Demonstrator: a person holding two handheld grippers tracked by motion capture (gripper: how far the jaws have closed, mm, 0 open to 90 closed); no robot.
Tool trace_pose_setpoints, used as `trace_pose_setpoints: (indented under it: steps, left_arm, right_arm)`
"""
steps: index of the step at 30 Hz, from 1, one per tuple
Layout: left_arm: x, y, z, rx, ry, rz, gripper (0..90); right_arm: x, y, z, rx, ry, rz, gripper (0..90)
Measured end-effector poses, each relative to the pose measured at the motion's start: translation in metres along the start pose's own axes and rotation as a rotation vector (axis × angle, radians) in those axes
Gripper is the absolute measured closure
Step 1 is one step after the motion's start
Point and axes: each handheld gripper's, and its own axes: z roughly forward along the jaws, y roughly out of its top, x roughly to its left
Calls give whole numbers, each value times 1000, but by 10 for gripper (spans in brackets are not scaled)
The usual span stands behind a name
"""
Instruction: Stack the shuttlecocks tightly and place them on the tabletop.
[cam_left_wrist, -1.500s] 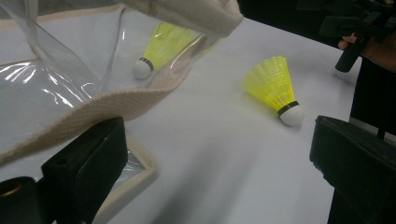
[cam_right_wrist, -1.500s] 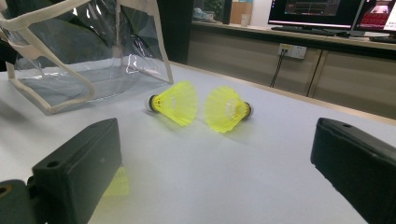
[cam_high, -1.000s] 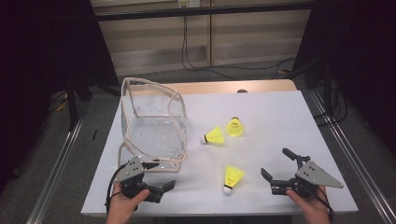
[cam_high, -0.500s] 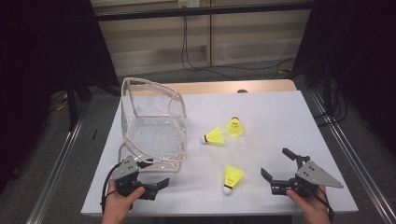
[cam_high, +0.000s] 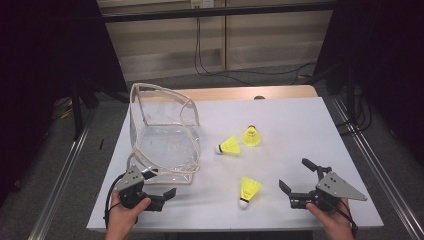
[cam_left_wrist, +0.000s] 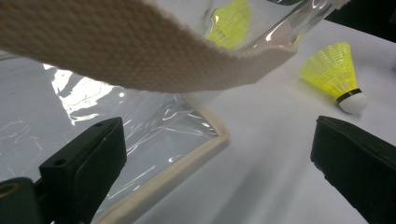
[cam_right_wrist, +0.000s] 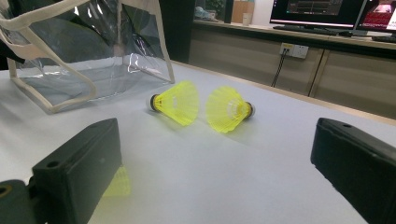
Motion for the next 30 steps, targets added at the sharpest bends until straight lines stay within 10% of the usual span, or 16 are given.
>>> trace_pose_setpoints:
  steps: [30]
  left_arm:
    - [2, -1, -1, -1, 17, -19, 34]
  right_arm:
    - [-12, 9, 26, 84, -25, 16, 12]
